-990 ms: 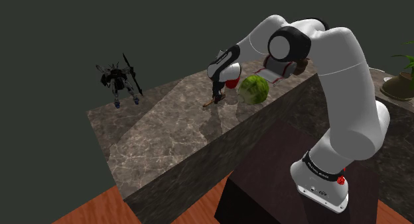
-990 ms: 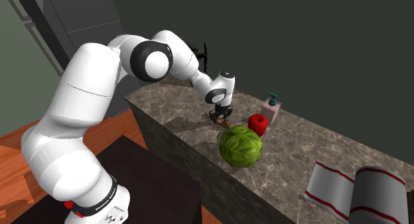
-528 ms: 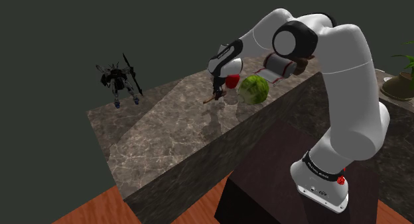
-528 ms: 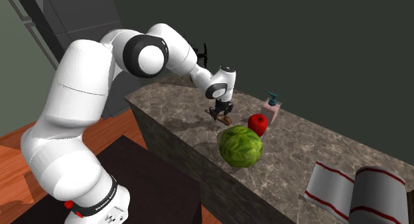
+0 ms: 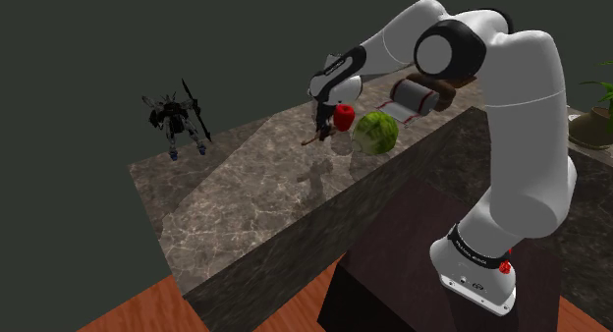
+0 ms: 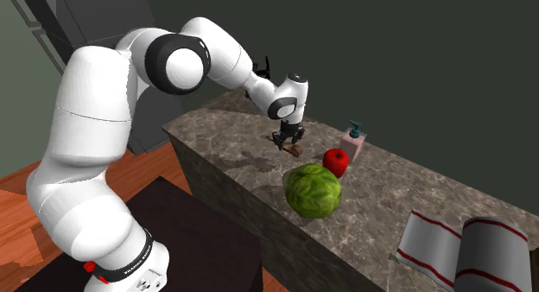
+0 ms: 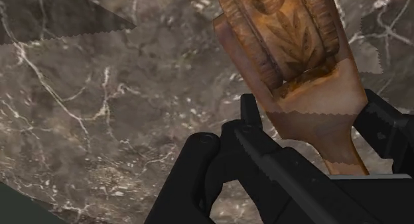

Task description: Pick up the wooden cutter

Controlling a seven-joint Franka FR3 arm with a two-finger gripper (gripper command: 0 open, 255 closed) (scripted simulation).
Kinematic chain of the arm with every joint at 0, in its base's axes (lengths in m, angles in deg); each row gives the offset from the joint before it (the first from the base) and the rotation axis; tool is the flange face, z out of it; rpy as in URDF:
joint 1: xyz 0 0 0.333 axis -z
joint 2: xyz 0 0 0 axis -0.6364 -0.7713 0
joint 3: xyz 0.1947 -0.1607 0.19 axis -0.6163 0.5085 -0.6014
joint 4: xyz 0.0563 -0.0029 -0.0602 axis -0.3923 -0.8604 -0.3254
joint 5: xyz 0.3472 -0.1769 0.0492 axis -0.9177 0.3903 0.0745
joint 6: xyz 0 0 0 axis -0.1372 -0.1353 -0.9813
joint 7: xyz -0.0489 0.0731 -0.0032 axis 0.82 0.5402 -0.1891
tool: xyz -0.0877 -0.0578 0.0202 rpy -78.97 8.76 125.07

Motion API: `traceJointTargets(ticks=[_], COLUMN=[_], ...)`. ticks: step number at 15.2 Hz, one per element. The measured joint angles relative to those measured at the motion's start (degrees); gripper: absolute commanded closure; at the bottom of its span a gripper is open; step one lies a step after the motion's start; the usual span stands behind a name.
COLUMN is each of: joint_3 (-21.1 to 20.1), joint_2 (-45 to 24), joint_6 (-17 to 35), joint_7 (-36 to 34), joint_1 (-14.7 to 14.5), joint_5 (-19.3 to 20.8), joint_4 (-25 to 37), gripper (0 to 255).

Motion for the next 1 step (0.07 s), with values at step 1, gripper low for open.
traceJointTargets(ticks=[1], joint_3=[0.08], joint_2=[0.32], joint_6=[-0.28], joint_7=[-0.08], joint_1=[-0.04], joint_5=[0.10], joint_4=[-0.03], gripper=[255])
